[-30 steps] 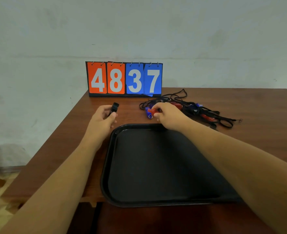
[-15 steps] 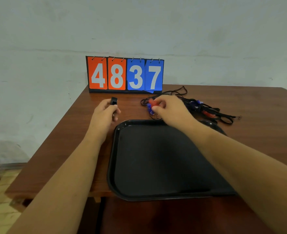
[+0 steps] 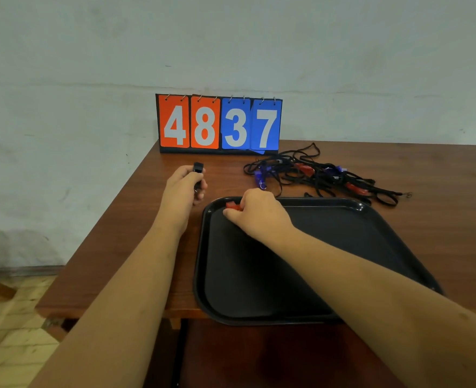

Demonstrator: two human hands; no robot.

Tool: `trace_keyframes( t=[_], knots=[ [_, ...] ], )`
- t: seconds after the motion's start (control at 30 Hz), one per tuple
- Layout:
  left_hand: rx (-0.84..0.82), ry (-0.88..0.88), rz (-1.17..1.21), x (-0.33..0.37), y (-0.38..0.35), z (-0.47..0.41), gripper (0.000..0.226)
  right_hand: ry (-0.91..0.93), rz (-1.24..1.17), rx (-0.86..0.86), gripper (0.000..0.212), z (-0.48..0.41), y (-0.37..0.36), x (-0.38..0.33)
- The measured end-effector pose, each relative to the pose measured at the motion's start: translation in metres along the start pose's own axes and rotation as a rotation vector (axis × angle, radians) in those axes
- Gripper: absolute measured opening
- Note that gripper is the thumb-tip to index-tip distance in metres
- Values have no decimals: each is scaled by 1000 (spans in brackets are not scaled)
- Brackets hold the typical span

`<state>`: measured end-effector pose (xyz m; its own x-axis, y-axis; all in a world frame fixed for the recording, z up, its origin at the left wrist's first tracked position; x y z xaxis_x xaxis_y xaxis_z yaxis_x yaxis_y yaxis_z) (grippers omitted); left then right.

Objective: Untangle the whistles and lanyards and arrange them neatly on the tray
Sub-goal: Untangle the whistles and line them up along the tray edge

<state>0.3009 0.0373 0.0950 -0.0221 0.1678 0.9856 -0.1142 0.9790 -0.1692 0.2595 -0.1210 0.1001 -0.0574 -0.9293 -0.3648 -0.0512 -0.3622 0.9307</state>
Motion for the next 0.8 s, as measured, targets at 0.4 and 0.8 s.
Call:
trace_keyframes(
  t=[0.4,0.8],
  knots=[
    [-84,-32,62,0,-6,1,13,0,-55,39,21,-6,-9,-8],
    [-408,-23,149,4,-24,14,26,193,-506,208,27,2,48,-1]
  ],
)
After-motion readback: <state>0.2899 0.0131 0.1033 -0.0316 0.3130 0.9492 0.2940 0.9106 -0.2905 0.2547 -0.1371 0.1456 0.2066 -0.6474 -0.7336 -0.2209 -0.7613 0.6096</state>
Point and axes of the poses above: each hand's wrist, its own z-axis away from the middle knuckle, its own y-axis out of the back of the hand, x = y × z, the point moved 6 cm from there along -z, towards the middle knuckle, and after that the axes turned 7 degrees about z, right-handed, at the moved point
